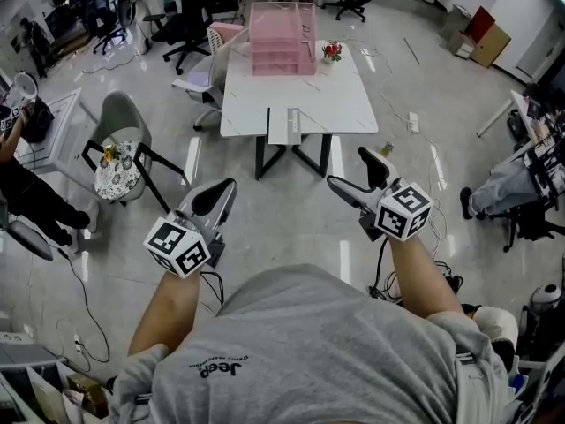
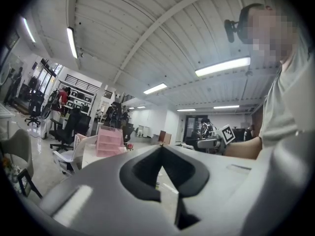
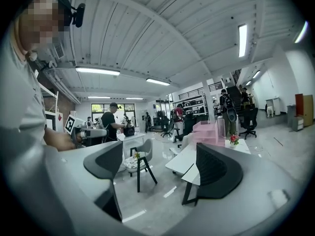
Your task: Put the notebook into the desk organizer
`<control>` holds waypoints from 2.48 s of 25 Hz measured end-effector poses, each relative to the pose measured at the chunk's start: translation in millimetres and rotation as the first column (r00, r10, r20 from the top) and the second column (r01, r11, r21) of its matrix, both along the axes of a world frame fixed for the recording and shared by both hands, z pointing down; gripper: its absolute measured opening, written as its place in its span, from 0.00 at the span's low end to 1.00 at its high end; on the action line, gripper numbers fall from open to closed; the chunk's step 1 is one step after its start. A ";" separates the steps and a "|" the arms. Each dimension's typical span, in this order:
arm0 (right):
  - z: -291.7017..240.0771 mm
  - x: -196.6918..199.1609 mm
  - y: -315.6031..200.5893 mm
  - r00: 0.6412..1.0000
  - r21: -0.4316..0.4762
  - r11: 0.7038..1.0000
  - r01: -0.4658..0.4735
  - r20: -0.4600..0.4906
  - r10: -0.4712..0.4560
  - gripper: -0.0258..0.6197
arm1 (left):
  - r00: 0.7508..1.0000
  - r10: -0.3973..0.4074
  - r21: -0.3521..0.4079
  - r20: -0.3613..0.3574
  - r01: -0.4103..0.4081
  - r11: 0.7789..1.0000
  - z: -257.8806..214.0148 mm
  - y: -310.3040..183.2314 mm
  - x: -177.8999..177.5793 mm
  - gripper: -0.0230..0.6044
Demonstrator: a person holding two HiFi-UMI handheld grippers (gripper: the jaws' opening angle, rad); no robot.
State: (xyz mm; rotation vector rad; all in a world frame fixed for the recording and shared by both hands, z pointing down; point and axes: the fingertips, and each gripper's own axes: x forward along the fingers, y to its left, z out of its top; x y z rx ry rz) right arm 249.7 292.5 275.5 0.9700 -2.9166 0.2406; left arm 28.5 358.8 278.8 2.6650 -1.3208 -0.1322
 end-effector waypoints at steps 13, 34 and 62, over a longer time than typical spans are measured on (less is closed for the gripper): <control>5.3 44.6 -27.9 0.995 0.003 0.995 0.100 0.002 -0.100 0.73 | 0.991 -0.136 0.003 0.005 0.136 0.991 -1.7 -1.2 40.6 0.13; 32.8 -120.6 -210.6 0.998 -0.027 0.998 -0.048 -0.030 0.048 0.72 | 0.995 0.094 0.017 0.035 -0.095 0.995 33.7 -225.7 -121.6 0.13; 117.1 -141.8 -457.9 0.996 -0.238 0.968 -0.085 -0.014 0.084 0.72 | 0.975 0.221 -0.138 0.040 -0.214 0.967 87.0 -486.2 -129.5 0.13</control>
